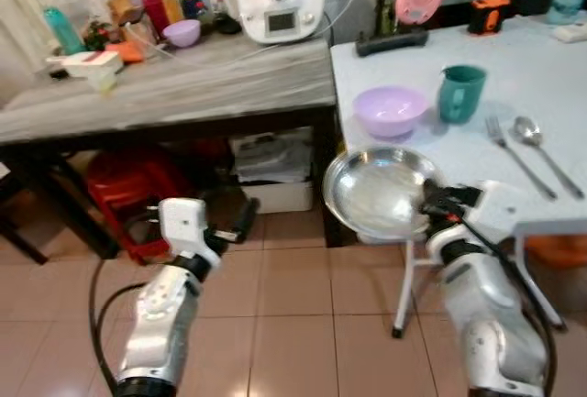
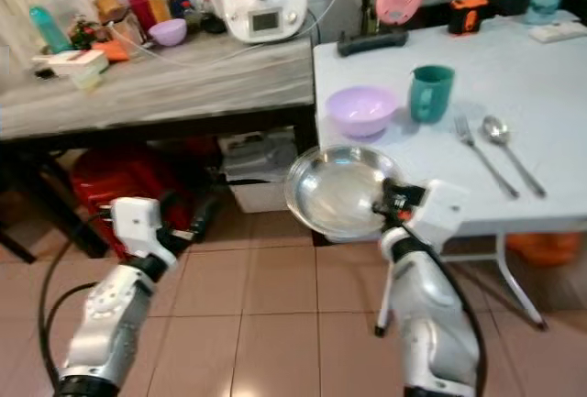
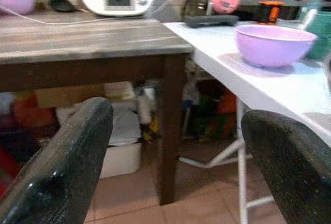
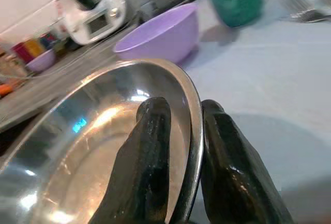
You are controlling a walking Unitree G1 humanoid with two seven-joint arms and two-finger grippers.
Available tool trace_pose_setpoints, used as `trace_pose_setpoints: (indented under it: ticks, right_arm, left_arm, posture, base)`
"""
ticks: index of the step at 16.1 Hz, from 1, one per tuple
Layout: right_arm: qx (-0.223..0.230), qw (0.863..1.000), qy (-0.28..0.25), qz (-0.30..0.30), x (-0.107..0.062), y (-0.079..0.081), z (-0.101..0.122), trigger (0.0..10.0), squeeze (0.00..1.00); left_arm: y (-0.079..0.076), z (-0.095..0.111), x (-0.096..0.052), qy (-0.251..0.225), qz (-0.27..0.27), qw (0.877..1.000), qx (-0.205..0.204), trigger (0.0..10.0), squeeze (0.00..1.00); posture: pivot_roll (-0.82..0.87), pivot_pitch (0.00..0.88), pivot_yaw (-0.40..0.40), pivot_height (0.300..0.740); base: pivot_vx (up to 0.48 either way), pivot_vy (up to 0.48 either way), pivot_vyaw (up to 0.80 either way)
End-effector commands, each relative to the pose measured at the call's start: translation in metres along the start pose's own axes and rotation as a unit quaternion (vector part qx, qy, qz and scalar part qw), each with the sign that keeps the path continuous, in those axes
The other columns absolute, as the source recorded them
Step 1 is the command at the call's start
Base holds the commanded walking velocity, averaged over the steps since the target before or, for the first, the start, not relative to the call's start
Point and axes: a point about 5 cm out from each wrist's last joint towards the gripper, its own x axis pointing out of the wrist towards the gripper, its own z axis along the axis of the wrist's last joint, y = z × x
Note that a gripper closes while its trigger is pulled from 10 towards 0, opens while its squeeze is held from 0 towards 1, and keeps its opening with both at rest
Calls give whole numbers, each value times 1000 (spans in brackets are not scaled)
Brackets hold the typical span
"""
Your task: Setting the table
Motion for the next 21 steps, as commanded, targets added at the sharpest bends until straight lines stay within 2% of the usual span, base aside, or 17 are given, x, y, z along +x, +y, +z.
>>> trace_pose_setpoints:
  ticks: [1,14,17,21]
  right_arm:
    - [11,1000,-5,17,2,12,0,10000,0]
    - [2,1000,-19,16,4,11,2,10000,0]
    - [1,1000,-22,14,4,10,3,10000,0]
    - [-1,1000,-21,15,3,10,2,10000,0]
  left_arm:
    - [12,6,-1,-6,17,1000,13,10000,0]
    - [15,6,2,-7,27,999,21,10000,0]
    - [21,8,1,-14,55,998,36,10000,0]
    - [23,6,-3,-5,49,997,54,10000,0]
  posture:
    - [-106,0,140,740]
    - [-109,0,140,740]
    - [-109,0,139,740]
    - [-108,0,140,740]
  base:
    - [0,435,0]
    - [0,436,0]
    - [0,90,0]
    - [0,0,0]
